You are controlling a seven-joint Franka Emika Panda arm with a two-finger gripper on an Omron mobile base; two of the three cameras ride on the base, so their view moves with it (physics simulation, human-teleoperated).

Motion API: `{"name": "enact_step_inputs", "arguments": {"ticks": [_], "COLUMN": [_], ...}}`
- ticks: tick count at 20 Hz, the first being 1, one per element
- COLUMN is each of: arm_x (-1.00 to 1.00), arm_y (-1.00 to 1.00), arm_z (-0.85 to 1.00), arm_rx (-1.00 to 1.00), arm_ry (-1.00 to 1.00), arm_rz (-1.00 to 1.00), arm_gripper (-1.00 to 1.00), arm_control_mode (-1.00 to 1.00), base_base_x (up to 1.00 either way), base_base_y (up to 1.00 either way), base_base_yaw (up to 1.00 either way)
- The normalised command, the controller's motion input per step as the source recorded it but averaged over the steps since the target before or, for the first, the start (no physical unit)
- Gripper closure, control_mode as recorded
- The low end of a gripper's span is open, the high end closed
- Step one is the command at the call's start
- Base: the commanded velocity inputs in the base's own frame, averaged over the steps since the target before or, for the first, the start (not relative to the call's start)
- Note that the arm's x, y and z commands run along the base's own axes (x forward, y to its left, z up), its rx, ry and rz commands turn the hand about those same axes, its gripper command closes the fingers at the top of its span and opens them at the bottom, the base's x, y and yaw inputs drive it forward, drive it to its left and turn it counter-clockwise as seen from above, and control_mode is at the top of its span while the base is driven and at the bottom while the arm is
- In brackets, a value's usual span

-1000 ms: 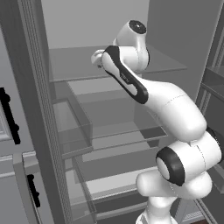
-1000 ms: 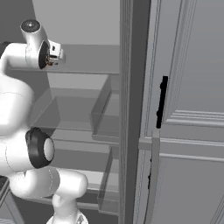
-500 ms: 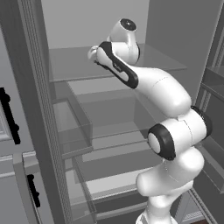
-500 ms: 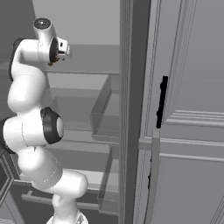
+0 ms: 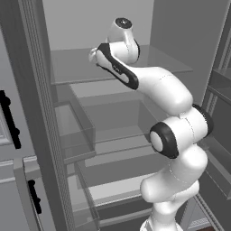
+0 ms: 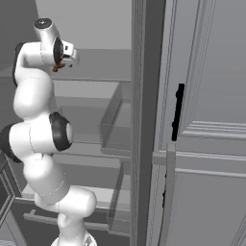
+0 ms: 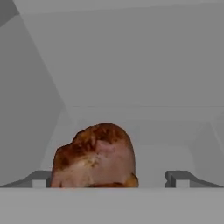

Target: Place one mushroom and one chicken drumstick in each tupperware on the nearby counter, to pack two identical lunches.

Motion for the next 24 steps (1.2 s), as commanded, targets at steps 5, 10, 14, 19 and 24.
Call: {"name": "enact_step_inputs", "arguments": {"ticks": [5, 10, 14, 19, 24], "arm_x": [0.15, -0.06, -0.68, -1.0, -0.36], "arm_y": [0.24, 0.21, -0.03, -0.34, -0.34], "arm_z": [-0.53, -0.3, -0.32, -0.23, -0.14], "arm_rx": [-0.07, -0.06, 0.0, 0.02, 0.03], "arm_ry": [0.16, 0.08, 0.0, 0.0, -0.01], "arm_rz": [-0.19, -0.13, -0.14, -0.12, -0.04], "arm_gripper": [1.0, -1.0, -1.0, -1.0, -1.0], "arm_control_mode": [-1.0, -1.0, -1.0, -1.0, -1.0], "base_base_x": [0.0, 0.0, 0.0, 0.0, 0.0], "base_base_y": [0.0, 0.0, 0.0, 0.0, 0.0], "base_base_yaw": [0.0, 0.0, 0.0, 0.0, 0.0]}}
